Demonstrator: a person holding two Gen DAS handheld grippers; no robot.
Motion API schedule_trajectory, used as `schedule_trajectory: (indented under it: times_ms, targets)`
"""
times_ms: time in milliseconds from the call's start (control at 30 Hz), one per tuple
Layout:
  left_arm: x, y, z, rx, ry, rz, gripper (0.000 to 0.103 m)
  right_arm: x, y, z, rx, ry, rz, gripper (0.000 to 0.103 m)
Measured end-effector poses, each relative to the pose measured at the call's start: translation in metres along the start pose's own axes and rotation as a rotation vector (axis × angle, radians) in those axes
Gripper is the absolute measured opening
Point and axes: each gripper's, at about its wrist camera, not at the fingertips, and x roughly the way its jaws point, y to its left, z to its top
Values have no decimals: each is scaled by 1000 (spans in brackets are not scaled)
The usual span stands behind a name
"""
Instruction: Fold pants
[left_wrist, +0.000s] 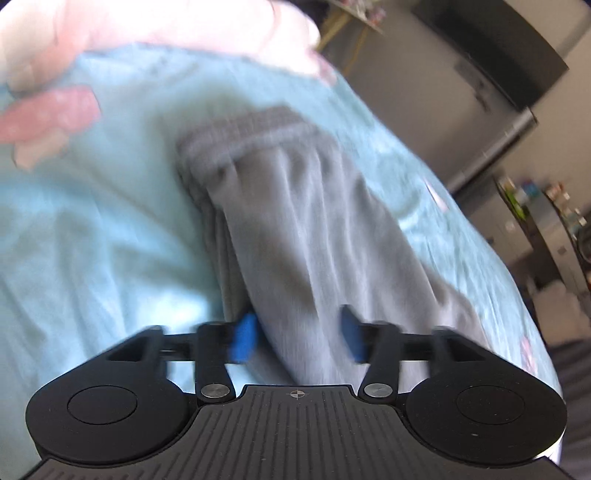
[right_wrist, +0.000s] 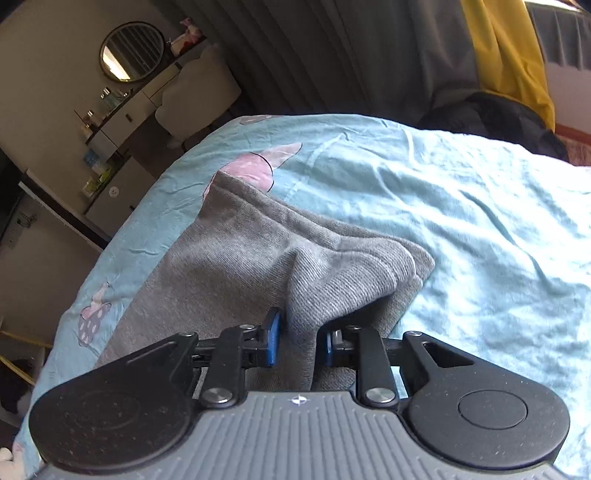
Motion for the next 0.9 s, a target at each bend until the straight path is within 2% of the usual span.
schedule_trajectory:
  times_ms: [33, 67, 100, 133, 167, 233, 300, 400, 433, 467, 500, 533, 567, 600, 633, 667, 700, 767, 867, 900]
  targets:
    - [0, 0, 4, 0, -8, 13, 57, 1, -1, 0, 14, 11, 10, 22]
    - [1, 0, 8, -7, -1, 16, 50, 1, 0, -2, 19, 17, 21, 22]
    - [3, 2, 11, -22, 13, 9, 36, 1, 1, -2, 13, 19, 22, 18]
    - [5, 4, 13, -37, 25, 4, 27, -1, 6, -2, -7, 10, 19, 7]
    - [5, 7, 12, -46, 35, 6, 17, -5, 10, -1, -33, -8, 13, 5]
    - [2, 9, 11, -43, 22, 8, 15, -14, 18, 1, -89, -59, 8, 5]
    - [-5, 8, 7, 9, 1, 30, 14, -20, 24, 3, -138, -98, -12, 5]
    - [-3, 3, 1, 86, 1, 95, 15, -11, 25, 4, -184, -61, -107, 6]
    - [-3, 4, 1, 83, 7, 115, 17, -6, 23, 5, -189, -40, -160, 15]
    - [-5, 4, 1, 75, 6, 145, 29, -6, 21, 6, -181, -35, -208, 18]
    - [-9, 4, 3, 68, -12, 174, 44, -10, 19, 8, -159, -51, -223, 26]
    - [-16, 3, 3, 68, -44, 206, 49, -16, 18, 9, -150, -76, -240, 33]
    - [-24, 0, 4, 80, -85, 243, 56, -24, 23, 10, -169, -110, -275, 34]
    - [-32, -4, 4, 102, -128, 277, 57, -30, 29, 10, -197, -146, -306, 35]
    - [-40, -10, 3, 133, -170, 295, 57, -37, 40, 9, -230, -194, -337, 36]
    - [-44, -18, 2, 166, -203, 295, 62, -44, 52, 7, -264, -242, -346, 37]
    - [-49, -27, 0, 197, -223, 285, 73, -49, 66, 4, -294, -281, -340, 39]
    - [-49, -47, -6, 259, -241, 247, 86, -56, 102, -6, -353, -343, -286, 44]
    - [-32, -78, -19, 362, -227, 219, 87, -54, 174, -35, -484, -350, -99, 53]
    - [-21, -86, -25, 396, -209, 216, 87, -49, 195, -45, -532, -324, -19, 59]
